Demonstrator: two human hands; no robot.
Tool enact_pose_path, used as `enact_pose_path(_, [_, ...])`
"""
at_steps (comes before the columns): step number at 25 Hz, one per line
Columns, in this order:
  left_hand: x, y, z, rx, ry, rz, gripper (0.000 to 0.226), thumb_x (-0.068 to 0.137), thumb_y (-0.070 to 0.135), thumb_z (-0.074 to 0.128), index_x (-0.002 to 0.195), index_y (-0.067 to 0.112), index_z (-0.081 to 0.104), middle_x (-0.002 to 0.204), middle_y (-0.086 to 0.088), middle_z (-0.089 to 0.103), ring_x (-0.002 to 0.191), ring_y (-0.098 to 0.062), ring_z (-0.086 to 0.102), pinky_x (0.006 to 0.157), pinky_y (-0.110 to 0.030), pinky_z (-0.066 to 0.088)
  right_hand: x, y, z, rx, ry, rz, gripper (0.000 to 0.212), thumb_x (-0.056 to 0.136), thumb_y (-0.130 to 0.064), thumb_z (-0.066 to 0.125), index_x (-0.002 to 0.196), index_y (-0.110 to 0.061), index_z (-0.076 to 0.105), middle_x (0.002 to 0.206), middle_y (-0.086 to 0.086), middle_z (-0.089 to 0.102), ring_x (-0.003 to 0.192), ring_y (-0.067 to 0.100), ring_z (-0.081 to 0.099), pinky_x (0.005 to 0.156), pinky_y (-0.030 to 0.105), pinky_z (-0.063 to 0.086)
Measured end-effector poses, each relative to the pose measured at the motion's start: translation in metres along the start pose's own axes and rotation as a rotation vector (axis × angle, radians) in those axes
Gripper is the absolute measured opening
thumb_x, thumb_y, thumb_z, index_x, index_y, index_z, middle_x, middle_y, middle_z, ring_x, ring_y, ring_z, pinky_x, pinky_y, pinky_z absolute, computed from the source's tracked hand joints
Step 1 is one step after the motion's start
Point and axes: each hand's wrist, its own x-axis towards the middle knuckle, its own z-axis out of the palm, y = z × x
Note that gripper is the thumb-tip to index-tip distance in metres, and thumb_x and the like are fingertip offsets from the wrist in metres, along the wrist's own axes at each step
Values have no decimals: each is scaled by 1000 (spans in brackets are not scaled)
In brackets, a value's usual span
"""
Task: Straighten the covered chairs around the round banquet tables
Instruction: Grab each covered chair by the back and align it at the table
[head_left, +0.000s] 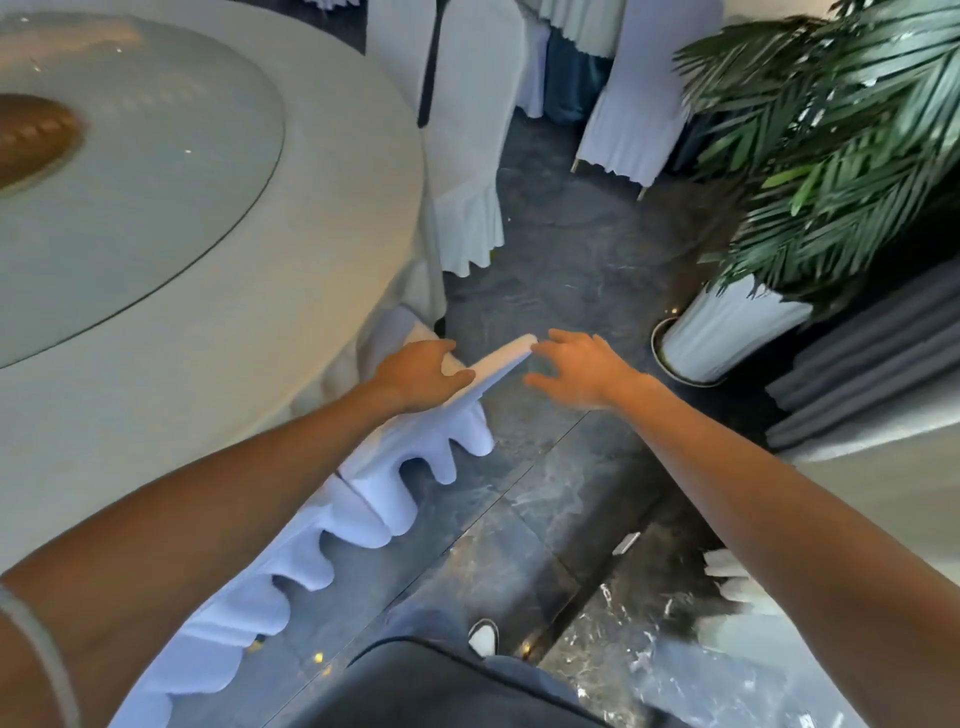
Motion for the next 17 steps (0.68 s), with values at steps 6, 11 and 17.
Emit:
enact_pose_path(6, [143,42,-12,107,76,19,49,87,63,50,112,22,62,106,-2,69,104,-29,64,90,-47,49,98,91,-33,-7,-127,22,59,95,-54,46,147,-28,38,155,8,32,142,30,28,113,57,20])
enact_pose_path(11, [264,45,-20,66,27,-102,56,90,58,53,126,16,58,122,-7,65,115,-29,59,98,-44,44,217,155,-50,8,-254,12,55,91,-54,51,134,-19,52,140,10,49,130,33,45,107,52,36])
enact_pose_path(17, [364,21,-46,-41,-35,-301,47,90,46,55,126,15,55,123,-7,62,116,-31,56,93,-44,43,366,192,-79,-61,-437,-97,54,93,-49,50,134,-13,51,139,14,50,129,35,46,104,51,40])
